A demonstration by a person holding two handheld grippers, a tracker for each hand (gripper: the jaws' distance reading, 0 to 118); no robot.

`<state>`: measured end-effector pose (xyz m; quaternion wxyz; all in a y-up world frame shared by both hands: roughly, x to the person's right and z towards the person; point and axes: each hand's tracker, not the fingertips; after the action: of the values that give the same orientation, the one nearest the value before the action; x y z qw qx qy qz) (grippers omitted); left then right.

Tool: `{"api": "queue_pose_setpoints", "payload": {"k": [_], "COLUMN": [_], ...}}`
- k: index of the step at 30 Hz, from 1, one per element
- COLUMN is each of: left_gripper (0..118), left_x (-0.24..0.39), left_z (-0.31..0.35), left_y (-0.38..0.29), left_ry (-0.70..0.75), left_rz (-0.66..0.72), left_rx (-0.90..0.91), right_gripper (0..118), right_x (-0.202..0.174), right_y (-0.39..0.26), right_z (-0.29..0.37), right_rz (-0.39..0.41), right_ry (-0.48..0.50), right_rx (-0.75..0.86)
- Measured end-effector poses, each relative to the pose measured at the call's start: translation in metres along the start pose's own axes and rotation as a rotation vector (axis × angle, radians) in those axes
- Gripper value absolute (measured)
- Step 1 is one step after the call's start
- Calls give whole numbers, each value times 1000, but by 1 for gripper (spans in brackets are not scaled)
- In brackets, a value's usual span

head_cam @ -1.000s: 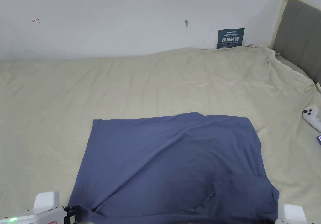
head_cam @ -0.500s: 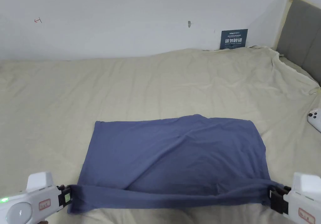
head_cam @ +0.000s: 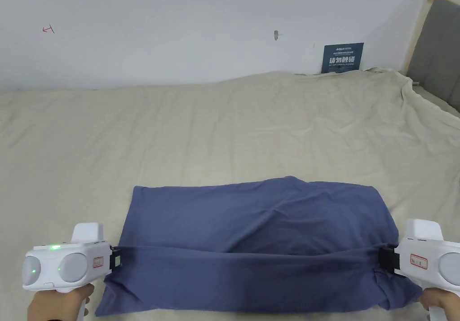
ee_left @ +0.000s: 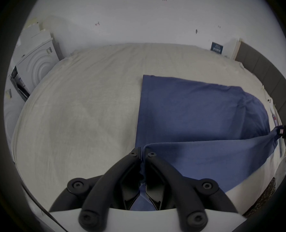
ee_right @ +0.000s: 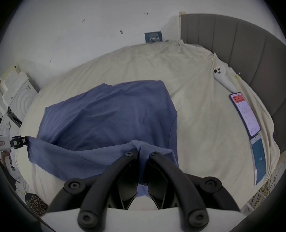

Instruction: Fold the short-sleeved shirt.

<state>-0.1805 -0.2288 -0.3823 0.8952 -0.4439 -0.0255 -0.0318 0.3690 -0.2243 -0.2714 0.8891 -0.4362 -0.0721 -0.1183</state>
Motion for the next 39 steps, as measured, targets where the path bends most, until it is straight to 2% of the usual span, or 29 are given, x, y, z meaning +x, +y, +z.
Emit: {"api": "queue_pose_setpoints", "payload": {"k": [6,12,13,14,15,16,17,18,19,20,23,28,30,31,32,33,34,36,37,39], "left_gripper": [2,3,8,19,32,52,78,91,101,105,105,102,76,57,36,36,30,3,0,0], "left_x": [2,6,7,7,6,5,3,3,3,4,6,8,9,10,10,9,8,6,6,4], "left_z": [-45,-47,-44,-41,-37,-31,-21,-12,0,13,54,101,116,122,128,133,136,141,143,146], "left_y": [2,2,4,6,9,11,12,13,13,13,12,-4,-16,-22,-29,-35,-41,-52,-57,-62], "left_ry": [26,47,42,24,17,-10,-24,-37,-45,-48,-78,-59,-54,-53,-62,-67,-77,-103,-110,-115], "left_rz": [12,8,11,24,43,79,103,118,129,140,130,91,65,49,42,38,44,60,74,84], "left_rx": [-84,-96,-108,-119,-129,-128,-112,-81,-37,10,106,163,188,209,238,250,249,261,277,271], "right_gripper": [6,6,8,16,31,48,72,82,85,85,85,85,80,75,64,64,59,20,1,0], "right_x": [0,-11,-14,-16,-15,-17,-19,-21,-25,-28,-29,-30,-32,-30,-30,-31,-31,-32,-32,-30], "right_y": [0,-9,-9,-8,-7,-5,-4,-2,-1,0,-1,-19,-31,-34,-40,-46,-51,-59,-64,-68], "right_z": [-47,-46,-41,-35,-30,-21,-10,0,19,35,77,133,150,154,159,164,168,171,173,173], "right_rz": [-31,-50,-49,-47,-43,-36,-26,-22,-19,-16,-8,23,41,45,54,64,73,94,105,113], "right_ry": [-45,-71,-73,-73,-74,-77,-75,-69,-60,-47,-28,-2,-1,-2,-5,-8,-10,-26,-35,-34], "right_rx": [-78,-81,-77,-70,-55,-24,8,39,80,124,217,329,360,369,385,398,408,425,437,446]}}
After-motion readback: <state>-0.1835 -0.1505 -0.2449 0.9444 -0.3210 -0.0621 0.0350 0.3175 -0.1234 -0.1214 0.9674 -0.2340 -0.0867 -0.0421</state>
